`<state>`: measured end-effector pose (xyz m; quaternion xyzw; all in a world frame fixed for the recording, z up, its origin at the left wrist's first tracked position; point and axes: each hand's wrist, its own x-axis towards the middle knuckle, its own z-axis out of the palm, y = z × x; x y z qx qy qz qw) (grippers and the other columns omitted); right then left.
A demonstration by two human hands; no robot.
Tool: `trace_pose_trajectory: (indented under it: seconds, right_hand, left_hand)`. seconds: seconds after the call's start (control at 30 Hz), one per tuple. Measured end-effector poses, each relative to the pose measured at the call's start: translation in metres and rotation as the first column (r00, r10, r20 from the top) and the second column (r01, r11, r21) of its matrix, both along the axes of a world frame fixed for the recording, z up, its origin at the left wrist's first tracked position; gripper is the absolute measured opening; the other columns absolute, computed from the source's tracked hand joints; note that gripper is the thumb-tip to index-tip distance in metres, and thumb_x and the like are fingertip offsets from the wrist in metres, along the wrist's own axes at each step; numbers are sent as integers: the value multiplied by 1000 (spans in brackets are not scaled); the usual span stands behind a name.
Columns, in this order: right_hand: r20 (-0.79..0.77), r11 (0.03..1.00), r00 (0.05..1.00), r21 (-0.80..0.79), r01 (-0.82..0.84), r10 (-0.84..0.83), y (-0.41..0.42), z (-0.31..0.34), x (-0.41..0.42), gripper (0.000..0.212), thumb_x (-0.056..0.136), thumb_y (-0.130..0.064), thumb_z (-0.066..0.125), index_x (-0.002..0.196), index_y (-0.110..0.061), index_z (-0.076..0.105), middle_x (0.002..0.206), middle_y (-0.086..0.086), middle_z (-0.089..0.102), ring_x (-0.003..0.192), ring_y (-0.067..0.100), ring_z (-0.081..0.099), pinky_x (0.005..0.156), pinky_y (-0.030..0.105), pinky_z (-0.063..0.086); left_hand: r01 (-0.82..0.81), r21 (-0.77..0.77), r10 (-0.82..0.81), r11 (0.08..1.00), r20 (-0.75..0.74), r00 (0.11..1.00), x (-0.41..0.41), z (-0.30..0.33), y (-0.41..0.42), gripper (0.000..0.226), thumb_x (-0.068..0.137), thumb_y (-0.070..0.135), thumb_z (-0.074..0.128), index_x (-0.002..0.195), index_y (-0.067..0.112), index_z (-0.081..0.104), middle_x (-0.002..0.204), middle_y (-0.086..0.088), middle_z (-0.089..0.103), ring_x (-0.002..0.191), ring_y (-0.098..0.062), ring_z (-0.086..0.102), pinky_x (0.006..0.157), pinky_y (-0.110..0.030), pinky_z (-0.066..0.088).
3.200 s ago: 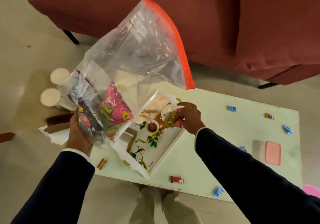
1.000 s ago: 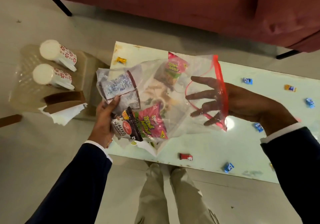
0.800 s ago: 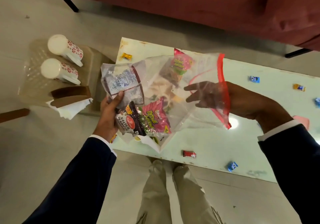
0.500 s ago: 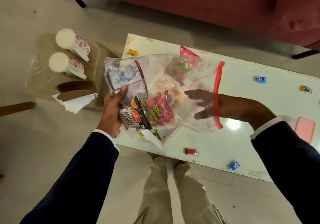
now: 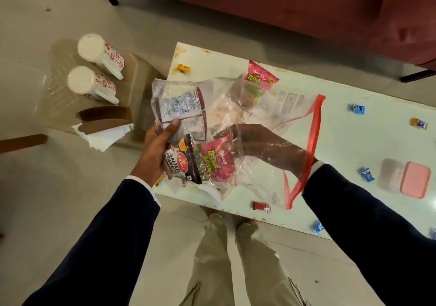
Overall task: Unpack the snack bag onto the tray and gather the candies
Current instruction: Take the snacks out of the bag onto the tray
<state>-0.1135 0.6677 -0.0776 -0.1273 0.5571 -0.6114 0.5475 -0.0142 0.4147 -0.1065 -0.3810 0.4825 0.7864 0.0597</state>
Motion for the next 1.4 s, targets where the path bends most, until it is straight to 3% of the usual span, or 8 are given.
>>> trace_pose_trajectory:
  seconds: [0.1,0.2,0.57,0.73,0.93,1.17,1.3,1.4]
  right_hand:
    - [-82,974,991,211,-85,104,-10,-8,0,29,93,6,62,110,-16,69,93,-8,77,86,9,74,74,24,59]
    - [-286,897,933,435,-75,217,-23,-8,3,15,92,-2,66,106,1,72,83,4,73,73,13,66,73,33,58]
    - [-220,727,755,208,655,-617,29,8,-31,17,96,-17,67,104,-4,75,91,13,77,81,27,76,65,38,62]
    - [-294,596,644,245,765,-706,87,11,-65,17,100,-23,59,97,-17,75,81,3,75,72,18,73,64,34,61]
    - [-473,618,761,453,642,-444,136,-12,-105,13,100,-11,58,98,-11,70,75,0,71,72,18,69,73,44,59]
    - [-505,576,734,795,192,453,94,-59,-141,27,101,-17,54,120,-5,69,124,16,68,116,35,60,92,31,41]
    - [-519,571,797,771,281,309,77,-80,-146,37,99,-26,57,134,-13,57,135,15,62,123,36,58,98,37,46]
    - [-460,503,869,803,319,182,74,-90,-139,92,82,-54,75,152,-15,30,156,14,40,139,37,43,112,50,42]
  left_hand:
    - [6,16,-5,1000,-52,999,2,-5,0,32,88,25,77,119,17,72,117,-14,76,99,-31,77,76,-39,63]
    - [-10,-24,8,1000,-73,997,2,-7,1,46,88,28,79,129,13,67,125,-16,73,110,-35,73,84,-46,63]
    - [-241,6,241,970,8,970,1,-6,-8,50,102,24,60,148,8,50,142,-21,60,127,-38,62,104,-56,52]
    - [-319,25,319,947,0,948,12,1,-30,32,106,34,50,109,22,80,109,-5,79,97,-19,77,78,-34,64]
    - [-374,100,368,922,74,927,0,4,-47,32,102,46,51,117,21,66,94,0,77,85,-17,77,70,-37,65]
    - [-360,95,352,928,94,931,-6,-4,-45,62,99,55,50,152,22,48,139,-6,65,121,-26,65,74,-44,61]
    - [-314,38,312,949,42,949,1,-4,-43,40,105,48,46,122,25,74,97,5,81,89,-15,78,70,-38,65]
    - [-299,26,297,954,60,953,6,-3,-45,48,104,53,44,86,33,85,88,8,81,77,-14,79,58,-40,64]
